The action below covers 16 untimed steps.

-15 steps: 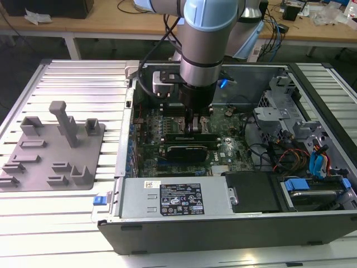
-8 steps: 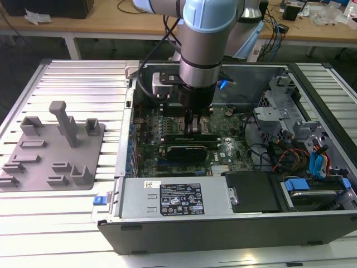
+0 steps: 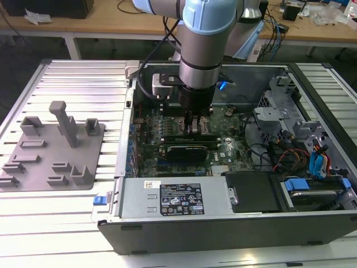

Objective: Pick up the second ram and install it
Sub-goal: 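Insert the second ram into the second slot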

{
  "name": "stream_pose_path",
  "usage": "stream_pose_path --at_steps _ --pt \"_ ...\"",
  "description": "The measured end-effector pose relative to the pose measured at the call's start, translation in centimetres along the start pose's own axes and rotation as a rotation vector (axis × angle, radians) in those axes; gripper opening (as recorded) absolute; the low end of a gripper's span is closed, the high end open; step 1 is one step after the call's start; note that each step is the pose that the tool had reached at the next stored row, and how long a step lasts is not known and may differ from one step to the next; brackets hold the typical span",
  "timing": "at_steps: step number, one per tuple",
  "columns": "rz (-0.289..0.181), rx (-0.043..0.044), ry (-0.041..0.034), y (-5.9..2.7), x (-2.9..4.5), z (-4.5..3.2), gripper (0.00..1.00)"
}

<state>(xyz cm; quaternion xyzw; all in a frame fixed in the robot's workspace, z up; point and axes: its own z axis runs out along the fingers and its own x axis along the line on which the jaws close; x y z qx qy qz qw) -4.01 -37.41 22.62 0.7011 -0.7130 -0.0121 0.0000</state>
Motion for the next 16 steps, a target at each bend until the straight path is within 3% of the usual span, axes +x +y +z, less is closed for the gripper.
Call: stream_pose_path --at_steps 6,7,8,10,16 --pt "0.0 0.0006 -0.0005 -0.01 -0.01 0.03 0.1" --pt "0.0 0.0004 -0.0007 -0.01 -0.01 0.04 0.11" --pt "0.0 0.0001 -0.0003 0.0 0.0 0.03 0.18" --pt "0.0 0.0 0.0001 0.0 0.0 -0.03 0.18" --pt "0.0 0.0001 -0.0002 0.03 -0.03 -1.71 0.18"
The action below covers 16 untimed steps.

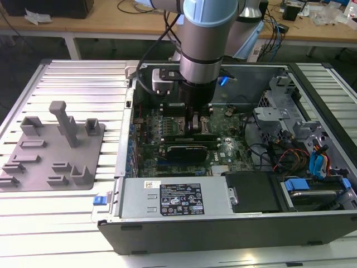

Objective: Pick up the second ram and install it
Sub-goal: 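Insert the second ram into the second slot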

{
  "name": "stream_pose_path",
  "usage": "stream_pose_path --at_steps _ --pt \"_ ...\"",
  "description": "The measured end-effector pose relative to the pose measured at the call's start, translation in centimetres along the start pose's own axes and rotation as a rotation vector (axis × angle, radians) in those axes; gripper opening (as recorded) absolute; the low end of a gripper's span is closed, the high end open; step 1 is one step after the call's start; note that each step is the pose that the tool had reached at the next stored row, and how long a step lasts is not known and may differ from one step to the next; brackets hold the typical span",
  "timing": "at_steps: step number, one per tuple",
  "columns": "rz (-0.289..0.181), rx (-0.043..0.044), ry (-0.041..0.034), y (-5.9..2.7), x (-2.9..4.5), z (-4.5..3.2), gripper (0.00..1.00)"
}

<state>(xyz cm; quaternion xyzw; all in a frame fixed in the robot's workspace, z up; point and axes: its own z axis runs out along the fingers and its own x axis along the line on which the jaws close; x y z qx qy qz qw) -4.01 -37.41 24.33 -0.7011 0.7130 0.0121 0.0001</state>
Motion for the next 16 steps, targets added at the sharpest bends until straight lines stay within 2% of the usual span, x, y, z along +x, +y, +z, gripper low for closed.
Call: stream_pose_path --at_steps 1,2,4,9,13,15,16 --pt "0.0 0.0 0.0 0.01 -0.01 -0.43 0.18" --pt "0.0 0.0001 0.0 0.01 -0.01 -0.54 0.18" --pt "0.0 0.0 0.0 -0.1 -0.01 -0.54 0.18" --pt "0.0 0.0 0.0 -1.52 -0.04 -0.57 0.18" --pt "0.0 0.0 0.0 -1.62 -0.04 -0.57 0.18" --pt "0.0 0.0 -0.0001 -1.63 -0.04 -0.57 0.16" --pt "0.0 0.0 0.0 -1.64 -0.04 -0.57 0.09"
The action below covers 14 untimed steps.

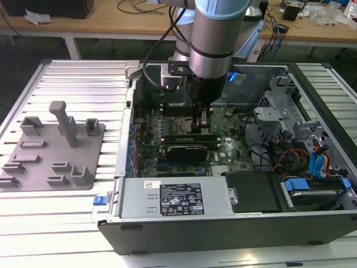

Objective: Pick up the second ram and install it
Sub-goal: 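Insert the second ram into the second slot, then press down the second ram until it locks into place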

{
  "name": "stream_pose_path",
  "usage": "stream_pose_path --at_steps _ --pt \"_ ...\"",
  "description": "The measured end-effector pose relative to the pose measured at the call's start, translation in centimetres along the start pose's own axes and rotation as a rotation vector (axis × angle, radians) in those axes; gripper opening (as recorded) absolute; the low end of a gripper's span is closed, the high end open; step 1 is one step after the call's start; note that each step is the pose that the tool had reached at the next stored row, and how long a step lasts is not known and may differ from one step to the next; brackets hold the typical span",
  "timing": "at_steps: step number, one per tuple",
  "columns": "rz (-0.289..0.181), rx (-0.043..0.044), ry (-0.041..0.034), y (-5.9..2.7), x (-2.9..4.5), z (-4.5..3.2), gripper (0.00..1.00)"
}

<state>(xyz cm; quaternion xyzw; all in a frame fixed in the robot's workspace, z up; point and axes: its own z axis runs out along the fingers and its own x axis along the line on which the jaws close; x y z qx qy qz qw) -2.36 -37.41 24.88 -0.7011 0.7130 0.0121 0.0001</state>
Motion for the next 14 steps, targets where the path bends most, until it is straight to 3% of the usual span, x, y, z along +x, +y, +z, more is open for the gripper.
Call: stream_pose_path --at_steps 14 --pt "0.0 0.0 0.0 -0.14 0.0 0.0 0.08"
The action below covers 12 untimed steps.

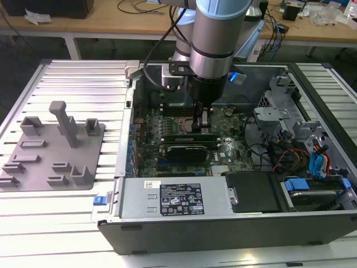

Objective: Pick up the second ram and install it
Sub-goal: 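Press down the second ram until it locks into place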

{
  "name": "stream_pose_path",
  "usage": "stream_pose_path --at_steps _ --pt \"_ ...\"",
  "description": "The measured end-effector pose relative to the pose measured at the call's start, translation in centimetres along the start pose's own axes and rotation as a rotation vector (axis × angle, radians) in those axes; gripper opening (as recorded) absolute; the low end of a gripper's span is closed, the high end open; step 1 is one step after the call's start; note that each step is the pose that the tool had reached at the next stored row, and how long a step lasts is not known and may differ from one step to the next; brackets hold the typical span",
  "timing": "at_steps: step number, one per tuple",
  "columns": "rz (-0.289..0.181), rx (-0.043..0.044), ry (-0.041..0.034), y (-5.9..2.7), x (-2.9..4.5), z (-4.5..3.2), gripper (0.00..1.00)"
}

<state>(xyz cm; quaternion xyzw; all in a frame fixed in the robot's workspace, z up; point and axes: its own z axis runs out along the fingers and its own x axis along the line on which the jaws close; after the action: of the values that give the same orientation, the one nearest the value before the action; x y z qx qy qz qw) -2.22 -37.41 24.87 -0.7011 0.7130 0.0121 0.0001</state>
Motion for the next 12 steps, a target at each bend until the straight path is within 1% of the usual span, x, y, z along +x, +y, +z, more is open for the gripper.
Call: stream_pose_path --at_steps 4,7,8,9,10,11,12 --pt "0.0 0.0 0.0 -0.14 0.0 0.0 0.08" --pt "0.0 0.0 0.0 -0.76 -0.01 -0.01 0.08" --pt "0.0 -0.0001 0.0001 -1.23 -0.02 -0.02 0.08" --pt "0.0 -0.0001 0.0 -1.89 -0.03 -0.03 0.08" --pt "0.0 0.0 0.0 -2.33 -0.04 -0.04 0.08" --pt "0.0 0.0 0.0 -3.02 -0.06 -0.05 0.08" --pt "0.0 -0.0001 0.0001 -3.36 -0.06 -0.06 0.08"
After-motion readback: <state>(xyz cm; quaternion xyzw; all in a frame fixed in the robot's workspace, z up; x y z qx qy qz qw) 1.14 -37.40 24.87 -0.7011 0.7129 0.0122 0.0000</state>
